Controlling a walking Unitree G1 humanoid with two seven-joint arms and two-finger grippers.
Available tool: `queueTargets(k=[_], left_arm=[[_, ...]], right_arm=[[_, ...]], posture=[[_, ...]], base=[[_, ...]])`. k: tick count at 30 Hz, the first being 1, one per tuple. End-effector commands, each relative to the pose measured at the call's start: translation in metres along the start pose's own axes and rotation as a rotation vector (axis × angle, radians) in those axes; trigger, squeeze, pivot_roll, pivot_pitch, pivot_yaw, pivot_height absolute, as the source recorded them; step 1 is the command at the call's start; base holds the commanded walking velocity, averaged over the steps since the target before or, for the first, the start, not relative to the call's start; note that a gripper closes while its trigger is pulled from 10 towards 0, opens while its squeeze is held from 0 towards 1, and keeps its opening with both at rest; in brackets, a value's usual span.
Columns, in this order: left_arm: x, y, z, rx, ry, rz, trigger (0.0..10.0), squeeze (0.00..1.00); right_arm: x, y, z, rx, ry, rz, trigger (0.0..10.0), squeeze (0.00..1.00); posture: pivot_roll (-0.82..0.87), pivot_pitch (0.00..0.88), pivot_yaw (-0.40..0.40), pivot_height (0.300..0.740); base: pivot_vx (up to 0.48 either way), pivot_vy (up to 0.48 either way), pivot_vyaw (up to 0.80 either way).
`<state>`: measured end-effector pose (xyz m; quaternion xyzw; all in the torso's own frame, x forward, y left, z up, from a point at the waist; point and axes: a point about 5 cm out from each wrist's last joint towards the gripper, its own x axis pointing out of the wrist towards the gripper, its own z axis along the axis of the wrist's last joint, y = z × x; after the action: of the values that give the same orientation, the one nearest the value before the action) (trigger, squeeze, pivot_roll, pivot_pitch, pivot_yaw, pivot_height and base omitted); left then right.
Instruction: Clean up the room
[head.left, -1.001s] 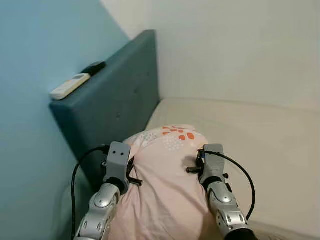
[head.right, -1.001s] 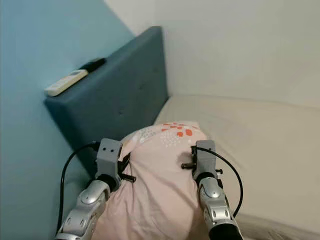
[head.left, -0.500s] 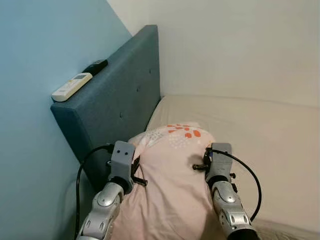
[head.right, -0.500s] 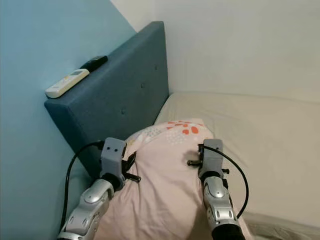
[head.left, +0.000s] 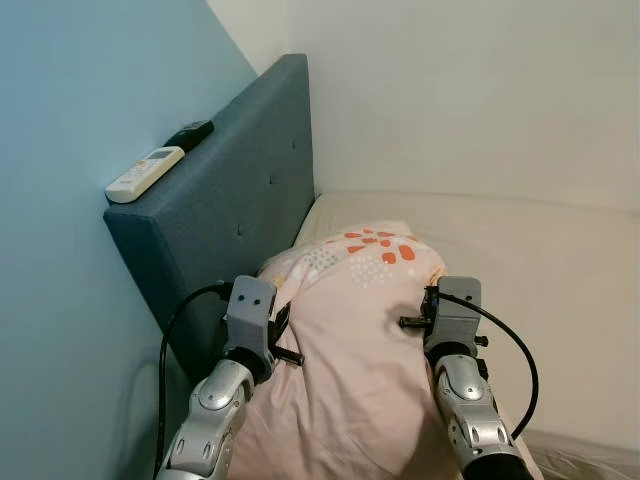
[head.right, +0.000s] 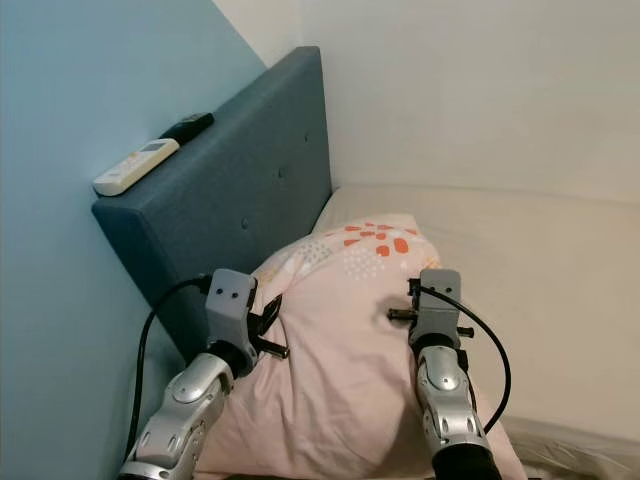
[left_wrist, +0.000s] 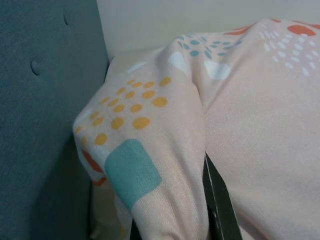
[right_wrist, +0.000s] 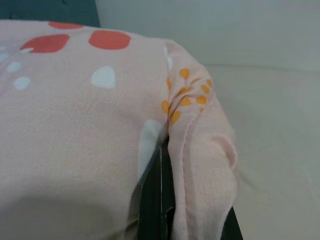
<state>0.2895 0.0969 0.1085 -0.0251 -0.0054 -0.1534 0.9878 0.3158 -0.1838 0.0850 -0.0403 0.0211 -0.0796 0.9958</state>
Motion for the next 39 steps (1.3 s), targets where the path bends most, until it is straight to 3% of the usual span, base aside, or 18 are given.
queueTargets(k=[1, 39], left_arm=[[-0.0002, 0.0075, 0.0142, 0.003, -0.078, 0.025, 10.0, 0.00], [-0.0026, 0.0085, 0.0162, -0.025, -0.100, 0.026, 10.0, 0.00]], right_arm=[[0.0033, -0.0060, 0.0122, 0.012, -0.069, -0.039, 10.0, 0.00], [0.0047, -0.0014, 0.0100, 0.014, -0.052, -0.003, 10.0, 0.00]], posture=[[0.03, 0.009, 0.025, 0.740], [0.03, 0.005, 0.014, 0.740]], base=[[0.285, 0.000, 0.00], [0.295, 0.000, 0.00]])
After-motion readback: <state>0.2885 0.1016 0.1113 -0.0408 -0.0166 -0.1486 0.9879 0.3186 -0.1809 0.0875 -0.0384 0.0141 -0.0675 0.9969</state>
